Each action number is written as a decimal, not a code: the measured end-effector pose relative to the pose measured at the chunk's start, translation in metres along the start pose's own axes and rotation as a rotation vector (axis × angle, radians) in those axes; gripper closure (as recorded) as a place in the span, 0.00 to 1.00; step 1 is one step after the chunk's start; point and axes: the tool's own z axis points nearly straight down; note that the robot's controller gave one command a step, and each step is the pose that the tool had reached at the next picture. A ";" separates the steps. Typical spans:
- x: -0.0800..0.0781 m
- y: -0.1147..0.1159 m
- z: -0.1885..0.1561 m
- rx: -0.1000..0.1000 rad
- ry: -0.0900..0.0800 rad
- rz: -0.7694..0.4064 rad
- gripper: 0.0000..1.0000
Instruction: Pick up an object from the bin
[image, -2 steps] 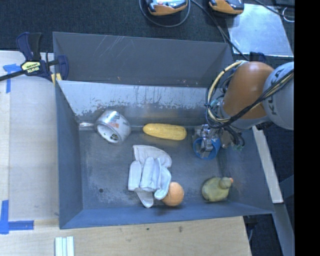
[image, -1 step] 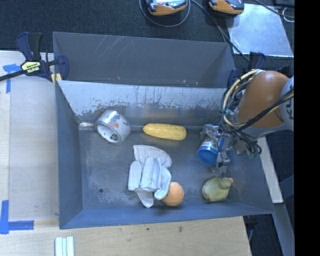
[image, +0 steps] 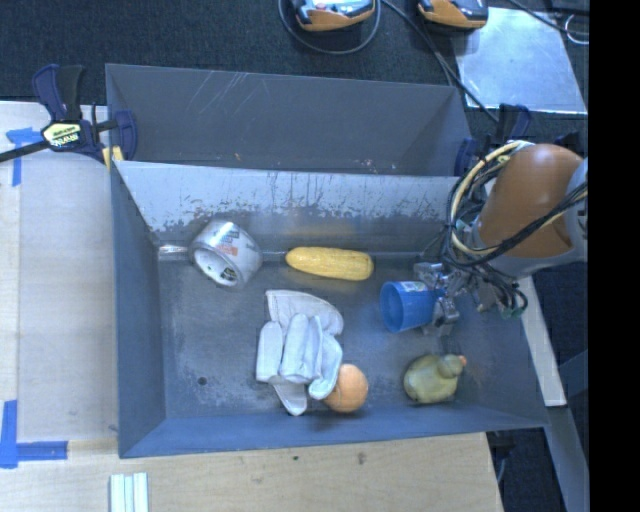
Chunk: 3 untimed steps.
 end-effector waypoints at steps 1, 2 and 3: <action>0.000 0.000 0.000 0.000 0.000 -0.001 0.00; 0.000 0.000 0.000 0.000 0.000 -0.002 1.00; 0.000 0.000 0.000 0.000 0.000 -0.002 1.00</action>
Offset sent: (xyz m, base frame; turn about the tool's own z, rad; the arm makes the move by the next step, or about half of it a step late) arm 0.0000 0.0000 0.0000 0.0000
